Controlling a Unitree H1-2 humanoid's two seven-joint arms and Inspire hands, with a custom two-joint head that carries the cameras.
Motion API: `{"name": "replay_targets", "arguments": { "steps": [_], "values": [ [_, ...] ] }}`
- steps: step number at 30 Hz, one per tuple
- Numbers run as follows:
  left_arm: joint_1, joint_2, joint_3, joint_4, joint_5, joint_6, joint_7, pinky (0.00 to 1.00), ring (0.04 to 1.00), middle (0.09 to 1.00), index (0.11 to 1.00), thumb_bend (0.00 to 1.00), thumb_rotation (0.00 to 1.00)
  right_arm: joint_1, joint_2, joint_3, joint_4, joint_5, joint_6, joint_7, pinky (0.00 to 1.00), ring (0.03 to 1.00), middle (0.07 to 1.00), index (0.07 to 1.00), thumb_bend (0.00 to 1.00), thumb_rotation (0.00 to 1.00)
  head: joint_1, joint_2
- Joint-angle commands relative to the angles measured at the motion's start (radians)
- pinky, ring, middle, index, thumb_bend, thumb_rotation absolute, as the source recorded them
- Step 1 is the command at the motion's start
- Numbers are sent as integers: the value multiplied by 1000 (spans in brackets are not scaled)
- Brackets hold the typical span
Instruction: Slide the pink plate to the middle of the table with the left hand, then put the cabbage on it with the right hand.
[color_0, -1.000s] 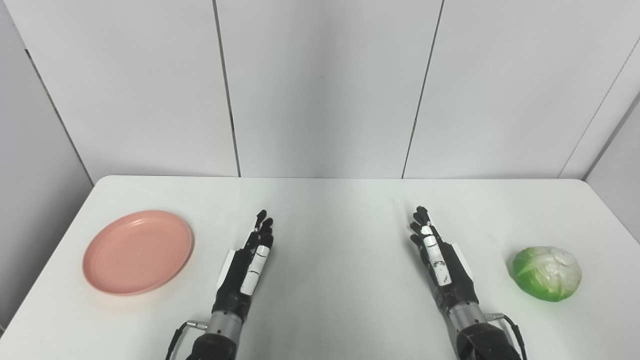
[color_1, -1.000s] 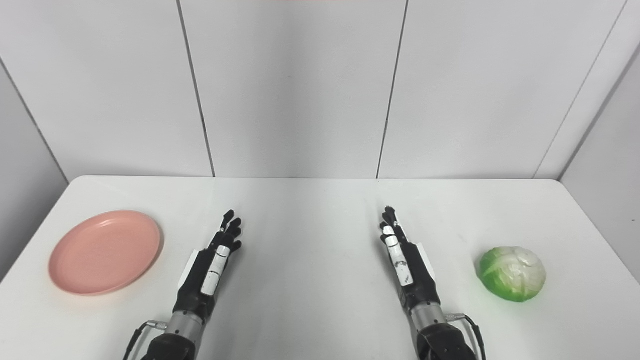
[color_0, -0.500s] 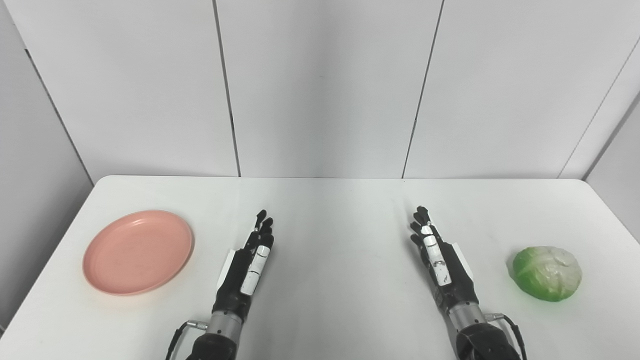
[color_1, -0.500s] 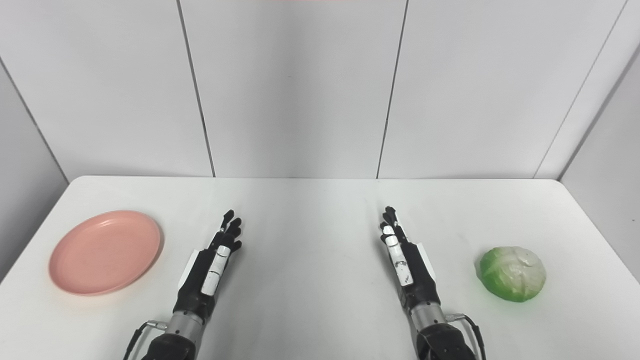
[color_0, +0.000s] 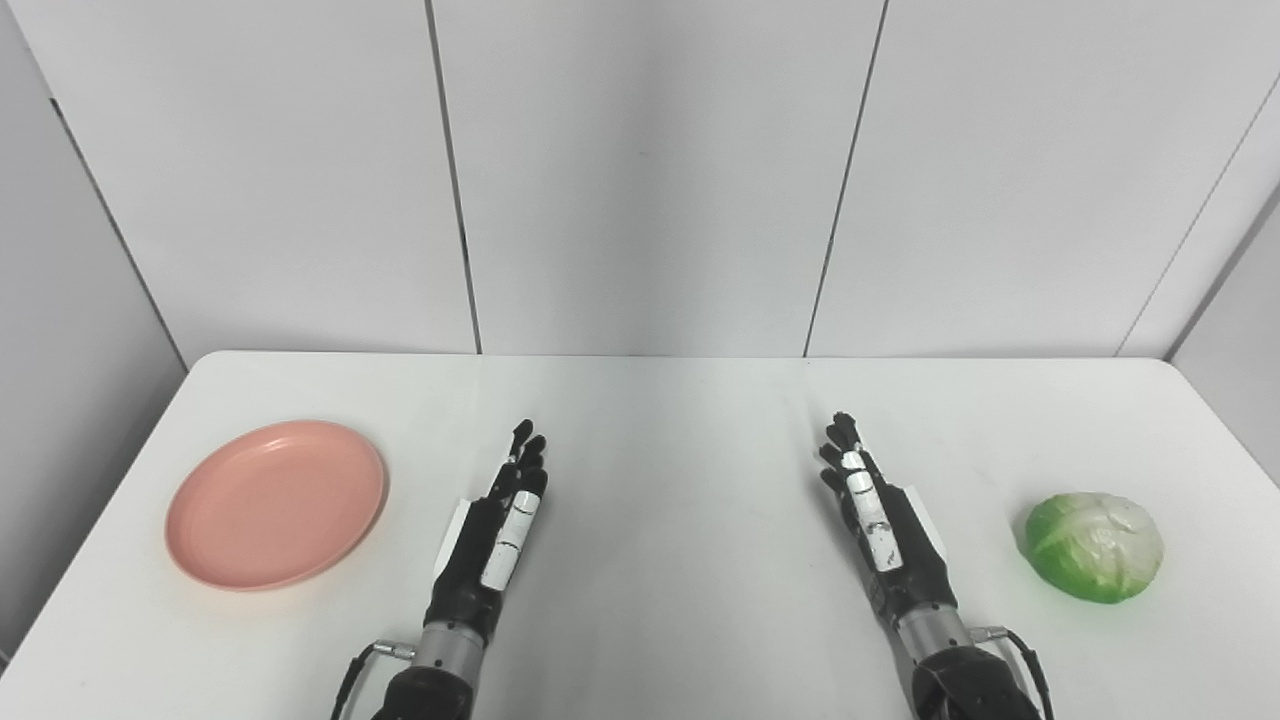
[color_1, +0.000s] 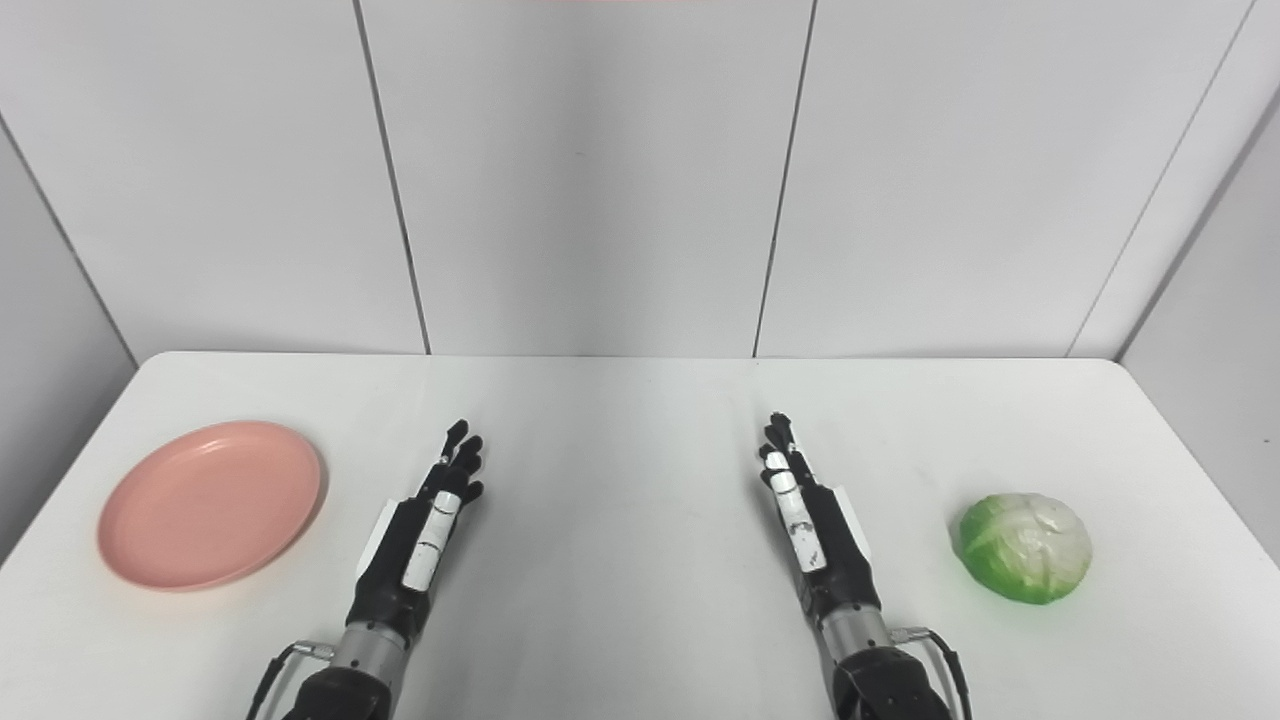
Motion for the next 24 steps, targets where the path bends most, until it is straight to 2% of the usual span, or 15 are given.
{"name": "replay_targets", "arguments": {
  "steps": [1, 2, 4, 7, 8, 11, 16, 24],
  "values": [
    [22, -2, -8, 54, 15, 40, 1, 961, 986, 977, 971, 793, 1000, 4, -4, 7, 2, -3, 18, 17, 968, 972, 992, 1000, 523, 1000, 1, 1],
    [20, -6, -11, 60, 20, 40, 6, 962, 987, 977, 971, 796, 1000, 3, -10, 6, 5, -4, 11, 20, 968, 972, 992, 1000, 524, 1000, 50, -8],
    [12, -12, -17, 75, 32, 39, 13, 976, 991, 976, 971, 809, 1000, 2, -21, 5, 8, -3, 7, 26, 968, 972, 993, 1000, 497, 1000, 85, -14],
    [5, -16, -23, 88, 45, 38, 22, 982, 990, 978, 977, 838, 1000, 2, -29, 4, 12, 6, -5, 39, 985, 984, 1000, 1000, 482, 1000, 90, -14],
    [-1, -19, -27, 99, 52, 36, 27, 985, 991, 980, 981, 854, 1000, 2, -34, 1, 13, 13, -12, 47, 992, 990, 1000, 1000, 468, 1000, 139, -22],
    [-17, -30, -32, 138, 62, 20, 42, 993, 992, 982, 985, 895, 1000, -1, -43, -7, 10, 32, -6, 65, 999, 999, 1000, 1000, 435, 1000, 168, -26],
    [-36, -37, -34, 185, 67, -20, 56, 993, 992, 985, 986, 924, 1000, -5, -46, -14, 4, 42, 13, 70, 1000, 1000, 1000, 1000, 428, 1000, 188, -30],
    [-43, -41, -37, 198, 72, -36, 63, 990, 982, 977, 973, 904, 1000, -1, -43, -19, -8, 60, 7, 77, 1000, 1000, 1000, 1000, 410, 1000, 190, -24]
  ]
}}
